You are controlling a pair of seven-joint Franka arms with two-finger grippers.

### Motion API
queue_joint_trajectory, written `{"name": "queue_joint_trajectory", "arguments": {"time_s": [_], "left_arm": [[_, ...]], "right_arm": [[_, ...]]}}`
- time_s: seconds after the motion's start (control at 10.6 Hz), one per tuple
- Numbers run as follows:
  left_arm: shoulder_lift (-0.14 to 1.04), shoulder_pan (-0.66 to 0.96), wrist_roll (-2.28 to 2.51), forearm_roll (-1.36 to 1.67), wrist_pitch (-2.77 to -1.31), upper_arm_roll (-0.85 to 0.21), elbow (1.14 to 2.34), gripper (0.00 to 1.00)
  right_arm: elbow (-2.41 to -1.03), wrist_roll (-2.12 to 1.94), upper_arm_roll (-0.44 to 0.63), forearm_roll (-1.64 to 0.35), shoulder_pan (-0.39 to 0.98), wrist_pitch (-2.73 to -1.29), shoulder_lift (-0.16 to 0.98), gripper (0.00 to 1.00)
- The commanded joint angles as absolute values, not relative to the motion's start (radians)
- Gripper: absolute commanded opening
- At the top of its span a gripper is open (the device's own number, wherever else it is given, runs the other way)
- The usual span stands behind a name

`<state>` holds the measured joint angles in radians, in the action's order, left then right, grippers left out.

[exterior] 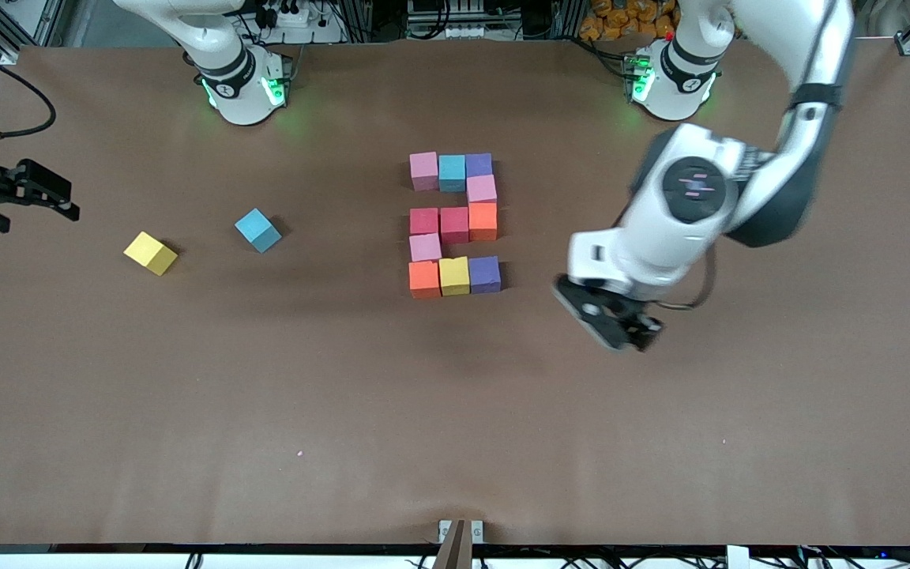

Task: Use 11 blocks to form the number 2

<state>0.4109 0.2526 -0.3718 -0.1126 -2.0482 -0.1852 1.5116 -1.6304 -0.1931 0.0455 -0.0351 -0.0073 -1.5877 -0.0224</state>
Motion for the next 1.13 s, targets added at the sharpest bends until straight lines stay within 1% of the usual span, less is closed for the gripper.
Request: {"name": "queue_joint_trajectory", "arguments": {"time_s": [0.0,0.09,0.19,0.38,0.66,0.75,0.94,1.04], "left_arm": [[0.380,0.194,-0.313,-0.091,-1.952,-0.189,1.450,1.00],[0.376,0.163,-0.275,-0.091,-1.886,-0.190,1.416,1.00],[0.342,0.126,-0.218,-0.087,-1.831,-0.192,1.399,1.00],[0.273,0.080,-0.088,-0.086,-1.772,-0.192,1.399,1.00],[0.175,0.061,0.174,-0.043,-1.650,-0.189,1.399,1.00],[0.126,0.070,0.223,-0.037,-1.625,-0.152,1.407,1.00],[0.075,0.032,0.219,-0.015,-1.582,-0.121,1.420,1.00],[0.043,0.029,0.222,-0.017,-1.580,-0.106,1.451,1.00]], "right_arm": [[-1.614,-0.166,0.041,-0.017,-0.012,-1.546,-0.021,1.00],[-1.614,-0.166,0.038,0.012,-0.011,-1.531,-0.021,1.00],[-1.612,-0.160,0.038,0.017,-0.011,-1.522,-0.026,1.00],[-1.554,-0.166,0.038,0.012,-0.017,-1.510,-0.023,1.00],[-1.522,-0.161,0.031,0.012,-0.009,-1.506,-0.020,1.00],[-1.520,-0.167,0.032,0.012,-0.011,-1.502,-0.020,1.00],[-1.520,-0.161,0.032,0.014,-0.009,-1.502,-0.018,1.00],[-1.520,-0.164,0.034,0.014,-0.012,-1.502,-0.017,1.00]]}}
